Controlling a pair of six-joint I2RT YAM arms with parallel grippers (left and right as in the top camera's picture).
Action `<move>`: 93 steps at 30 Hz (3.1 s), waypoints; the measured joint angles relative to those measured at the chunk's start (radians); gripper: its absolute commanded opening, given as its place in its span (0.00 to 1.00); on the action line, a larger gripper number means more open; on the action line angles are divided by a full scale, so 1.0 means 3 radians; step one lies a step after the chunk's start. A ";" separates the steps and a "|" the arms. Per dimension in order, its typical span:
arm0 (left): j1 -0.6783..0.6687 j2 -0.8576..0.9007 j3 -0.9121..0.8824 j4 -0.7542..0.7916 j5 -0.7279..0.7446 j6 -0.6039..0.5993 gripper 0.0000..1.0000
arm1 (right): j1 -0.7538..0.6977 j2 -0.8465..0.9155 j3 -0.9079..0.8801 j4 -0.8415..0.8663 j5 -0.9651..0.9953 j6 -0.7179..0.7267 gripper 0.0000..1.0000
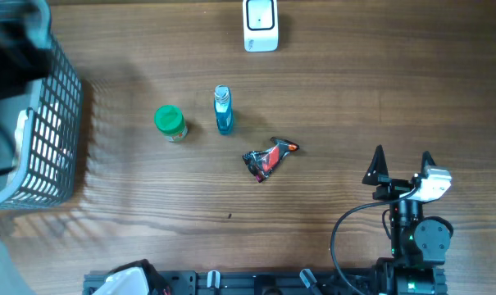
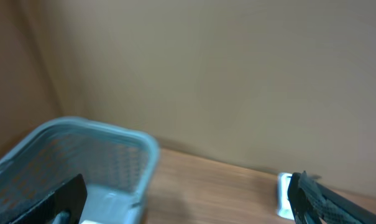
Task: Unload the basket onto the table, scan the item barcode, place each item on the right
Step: 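Reach the left gripper into the basket toward the clear plastic bag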
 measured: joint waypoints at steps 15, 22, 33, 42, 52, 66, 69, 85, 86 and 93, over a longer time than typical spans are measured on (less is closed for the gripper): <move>0.1481 0.2445 -0.0024 -0.0460 0.0430 0.0093 1.00 | 0.0000 0.0000 0.0000 0.0000 -0.0005 0.0000 1.00; 0.1478 0.2939 -0.0275 -0.0661 0.0612 0.1081 1.00 | 0.0000 0.0000 0.0000 0.0001 -0.0005 0.0000 1.00; 0.1478 0.2939 -0.0450 -0.0701 0.0753 0.1844 1.00 | 0.0000 0.0000 0.0000 0.0000 -0.0005 0.0000 1.00; 0.1386 0.2939 -0.0904 -0.0407 0.0748 0.1918 1.00 | 0.0000 0.0000 0.0000 0.0001 -0.0005 0.0000 1.00; 0.1143 0.2925 -0.1361 0.0072 -0.0168 0.1694 1.00 | 0.0000 0.0000 0.0000 0.0000 -0.0005 0.0000 1.00; 0.1120 0.2926 -0.1364 0.0134 -0.1821 0.0736 1.00 | 0.0000 0.0000 0.0000 0.0000 -0.0005 0.0000 1.00; 0.1122 0.2926 -0.1366 0.0039 -0.1967 0.0453 1.00 | 0.0000 0.0000 0.0000 0.0000 -0.0004 0.0000 1.00; 0.1122 0.2926 -0.1368 -0.0361 -0.2178 -0.0633 1.00 | 0.0000 0.0000 0.0000 0.0000 -0.0005 0.0000 1.00; 0.1122 0.2926 -0.1369 -0.0361 -0.2174 -0.0590 1.00 | 0.0000 0.0000 0.0000 0.0000 -0.0005 0.0000 1.00; 0.1125 0.2921 -0.1621 -0.0233 -0.2183 -0.0425 1.00 | 0.0000 0.0000 0.0000 0.0000 -0.0005 0.0000 1.00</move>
